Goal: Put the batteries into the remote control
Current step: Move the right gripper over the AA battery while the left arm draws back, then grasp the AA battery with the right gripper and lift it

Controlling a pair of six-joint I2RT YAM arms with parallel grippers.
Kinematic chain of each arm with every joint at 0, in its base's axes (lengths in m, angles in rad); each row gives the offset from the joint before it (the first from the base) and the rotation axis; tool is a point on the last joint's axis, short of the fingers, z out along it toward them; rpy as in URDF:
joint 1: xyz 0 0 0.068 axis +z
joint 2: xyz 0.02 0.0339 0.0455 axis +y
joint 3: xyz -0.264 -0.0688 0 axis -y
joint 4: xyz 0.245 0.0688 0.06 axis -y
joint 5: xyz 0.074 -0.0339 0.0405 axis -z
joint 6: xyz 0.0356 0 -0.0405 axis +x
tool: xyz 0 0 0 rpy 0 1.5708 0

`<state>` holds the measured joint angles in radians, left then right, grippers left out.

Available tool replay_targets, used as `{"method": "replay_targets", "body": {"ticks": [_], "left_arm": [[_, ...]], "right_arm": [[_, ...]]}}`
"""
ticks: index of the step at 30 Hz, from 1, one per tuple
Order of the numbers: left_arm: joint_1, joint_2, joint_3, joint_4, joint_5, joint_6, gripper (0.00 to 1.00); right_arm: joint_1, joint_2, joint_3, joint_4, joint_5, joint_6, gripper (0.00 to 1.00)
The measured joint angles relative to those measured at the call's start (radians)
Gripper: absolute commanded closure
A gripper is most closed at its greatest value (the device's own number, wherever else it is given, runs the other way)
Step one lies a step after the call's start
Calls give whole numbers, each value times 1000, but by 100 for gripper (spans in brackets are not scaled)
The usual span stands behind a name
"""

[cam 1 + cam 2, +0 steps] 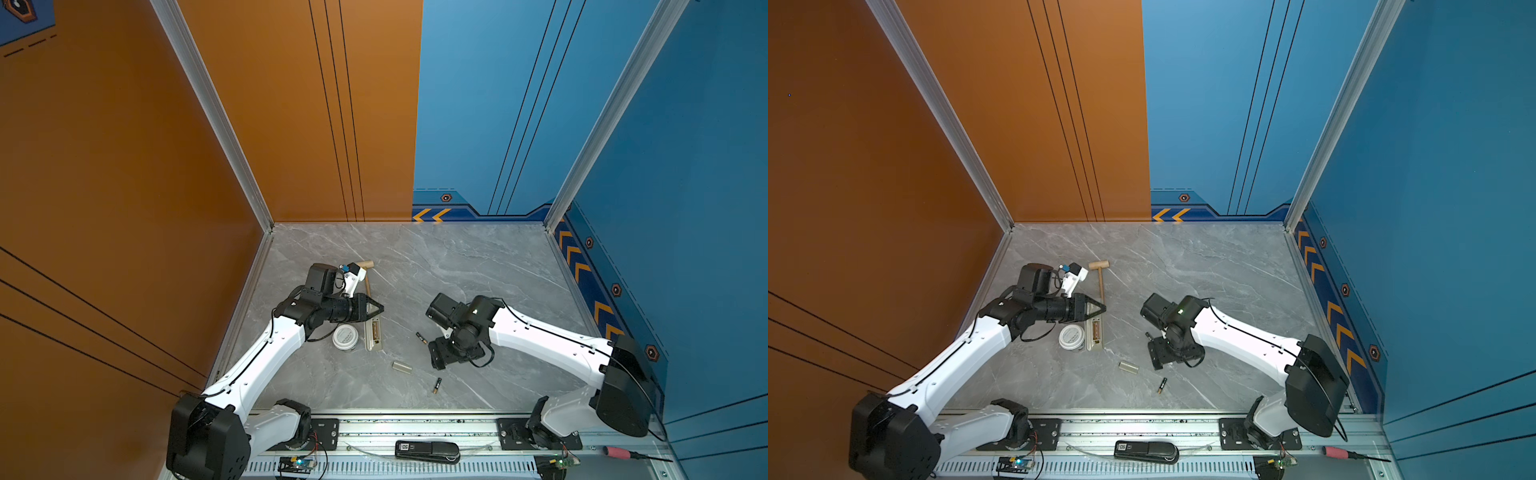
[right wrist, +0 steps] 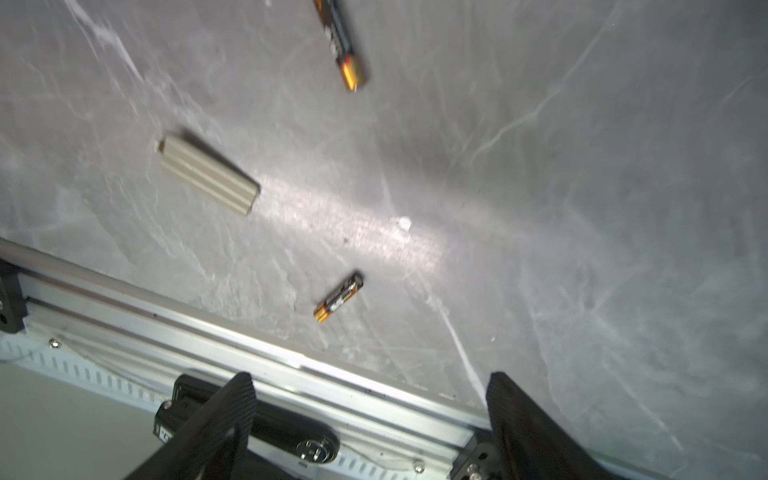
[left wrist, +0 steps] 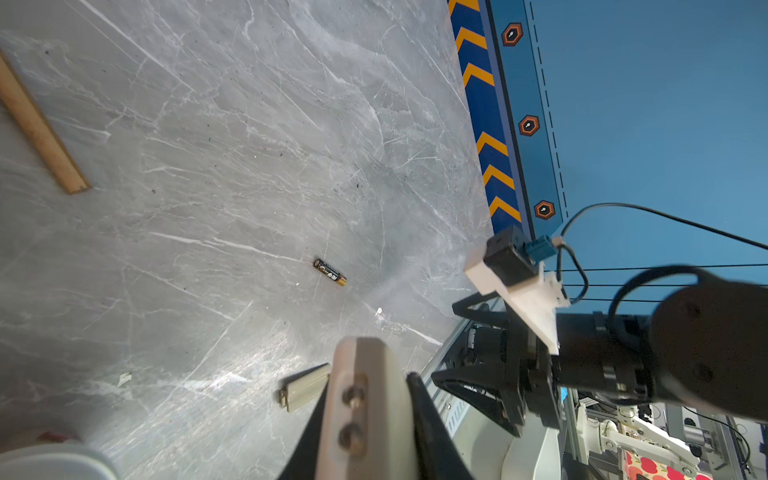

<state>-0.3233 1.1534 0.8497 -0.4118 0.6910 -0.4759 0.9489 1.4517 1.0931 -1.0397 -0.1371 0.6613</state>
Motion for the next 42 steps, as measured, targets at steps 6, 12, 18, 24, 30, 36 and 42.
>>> {"method": "replay_targets", "body": {"ticks": [6, 12, 18, 24, 30, 36, 42], "left_arm": [[-17, -32, -38, 6, -7, 0, 100], [-25, -78, -57, 18, -12, -4, 100], [-25, -112, -76, 22, -16, -5, 100], [-26, -113, -76, 25, -19, -11, 100], [-27, -113, -76, 27, -23, -12, 100], [-27, -113, -76, 27, -24, -12, 100], [-36, -113, -76, 27, -37, -15, 100]], "right_arm": [[76, 74, -21, 43, -18, 104, 37], [109, 145, -38, 119, -21, 147, 43], [118, 171, -49, 155, -21, 160, 48], [118, 213, -82, 193, -28, 160, 50], [118, 213, -121, 226, -33, 164, 57], [118, 215, -135, 241, -43, 167, 66], [118, 210, -144, 241, -42, 166, 79]]}}
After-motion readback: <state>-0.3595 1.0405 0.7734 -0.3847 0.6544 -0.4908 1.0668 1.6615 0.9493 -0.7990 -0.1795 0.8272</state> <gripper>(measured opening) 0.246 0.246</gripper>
